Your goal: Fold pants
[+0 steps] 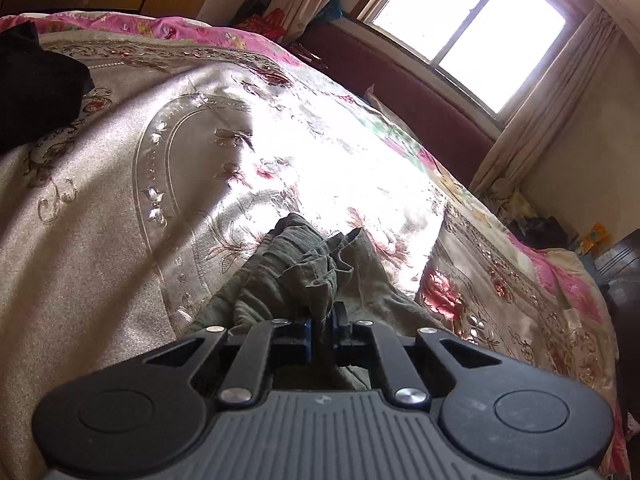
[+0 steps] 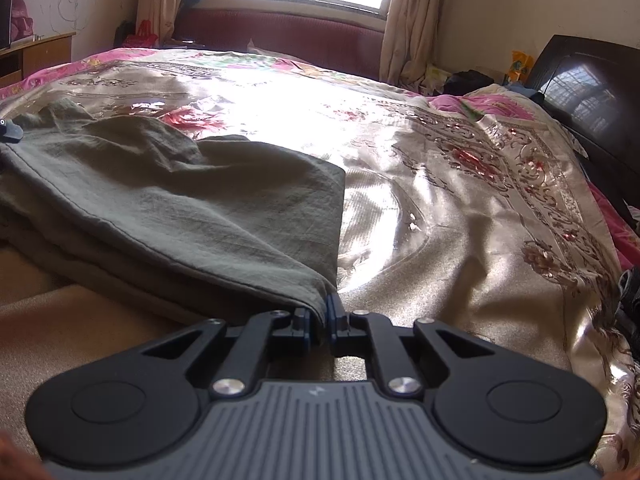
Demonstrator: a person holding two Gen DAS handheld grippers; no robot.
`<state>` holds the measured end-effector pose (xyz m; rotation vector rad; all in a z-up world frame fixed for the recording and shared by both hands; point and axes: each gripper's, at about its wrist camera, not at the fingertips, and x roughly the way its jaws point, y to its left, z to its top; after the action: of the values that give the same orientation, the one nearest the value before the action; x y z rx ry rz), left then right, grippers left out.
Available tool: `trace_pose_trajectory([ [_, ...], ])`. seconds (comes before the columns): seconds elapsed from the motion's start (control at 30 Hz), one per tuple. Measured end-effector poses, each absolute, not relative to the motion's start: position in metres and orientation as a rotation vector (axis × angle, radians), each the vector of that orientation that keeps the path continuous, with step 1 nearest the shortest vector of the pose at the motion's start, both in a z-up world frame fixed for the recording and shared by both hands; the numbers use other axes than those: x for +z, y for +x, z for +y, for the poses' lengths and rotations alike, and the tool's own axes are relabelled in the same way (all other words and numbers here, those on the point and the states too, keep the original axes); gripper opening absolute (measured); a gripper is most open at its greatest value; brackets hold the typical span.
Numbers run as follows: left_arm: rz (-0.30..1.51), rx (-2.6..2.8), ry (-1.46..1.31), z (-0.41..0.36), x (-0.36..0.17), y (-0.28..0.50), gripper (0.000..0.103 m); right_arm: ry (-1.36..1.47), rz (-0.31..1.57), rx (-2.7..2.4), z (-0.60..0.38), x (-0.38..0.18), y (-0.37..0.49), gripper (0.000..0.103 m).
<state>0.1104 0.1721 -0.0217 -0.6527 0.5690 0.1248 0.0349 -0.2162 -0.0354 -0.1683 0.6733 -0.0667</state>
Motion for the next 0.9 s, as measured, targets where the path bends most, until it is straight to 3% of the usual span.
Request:
trace_pose_trajectory([
  [0.23, 0.603, 0.146, -0.657, 0.170, -0.037, 0.117, 0.021, -0.178, 0.681, -0.070, -0.215, -0.038, 0.038, 0.010],
  [0.5, 0.497, 0.030, -0.610, 0.174, -0.007, 0.087, 0.019, -0.084, 0.630, -0.095, -0.231, -0.020, 0.033, 0.006],
  [0.63, 0.632, 0.070, -0.499, 0.167, -0.031, 0.085, 0.021, -0.101, 0.705, -0.092, -0.229, -0.034, 0.034, 0.007],
  [0.67, 0.674, 0.068, -0.467, 0.165, -0.041, 0.087, 0.023, -0.106, 0.714, -0.093, -0.229, -0.037, 0.035, 0.009],
  [0.8, 0.658, 0.065, -0.451, 0.171, -0.027, 0.079, 0.032, -0.144, 0.745, -0.073, -0.230, -0.024, 0.031, 0.034],
  [0.9, 0.619, 0.066, -0.392, 0.177, -0.013, 0.063, 0.037, -0.178, 0.722, -0.033, -0.235, 0.000, 0.013, 0.034],
])
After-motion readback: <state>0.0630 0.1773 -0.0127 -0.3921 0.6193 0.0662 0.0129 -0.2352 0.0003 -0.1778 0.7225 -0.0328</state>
